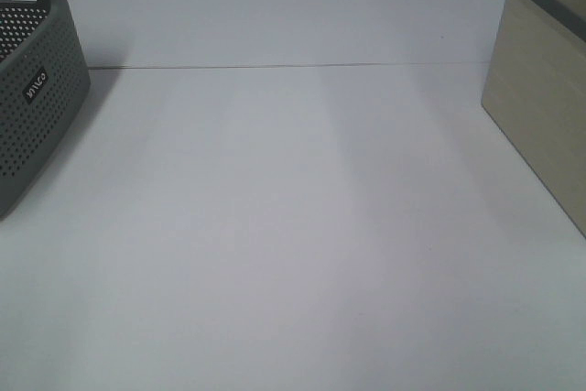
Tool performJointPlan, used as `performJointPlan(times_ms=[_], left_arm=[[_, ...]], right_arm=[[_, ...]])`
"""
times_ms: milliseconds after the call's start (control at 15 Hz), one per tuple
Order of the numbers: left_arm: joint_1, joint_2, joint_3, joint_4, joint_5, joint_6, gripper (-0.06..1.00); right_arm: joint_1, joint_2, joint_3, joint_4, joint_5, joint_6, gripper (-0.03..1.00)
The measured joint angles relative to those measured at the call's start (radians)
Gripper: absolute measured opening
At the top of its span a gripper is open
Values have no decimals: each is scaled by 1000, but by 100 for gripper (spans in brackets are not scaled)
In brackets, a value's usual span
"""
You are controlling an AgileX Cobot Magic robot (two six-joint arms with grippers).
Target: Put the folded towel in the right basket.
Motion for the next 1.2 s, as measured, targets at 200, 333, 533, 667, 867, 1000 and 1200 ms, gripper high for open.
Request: performJointPlan(times_ms=[200, 333, 533, 667, 867, 1000, 1200], left_arm=[[0, 0, 0, 0, 0, 0, 99], [0, 0, 0, 0, 0, 0, 99], [0, 0, 0, 0, 0, 0, 99], [0, 0, 0, 0, 0, 0, 99], [0, 0, 0, 0, 0, 0, 99], [0, 0, 0, -1, 0, 0, 99], [0, 0, 0, -4, 0, 0, 99]], right_arm=[[0, 0, 1, 1, -6, 0, 89], [-29, 0, 1, 4, -7, 0, 89], [-227, 0, 1, 16, -7, 0, 89], [-371, 0, 1, 16, -7, 0, 89], [-378, 0, 1, 18, -7, 1, 89], [-378, 0, 1, 21, -7, 1, 89], [-378, 0, 1, 21, -7, 1, 89]])
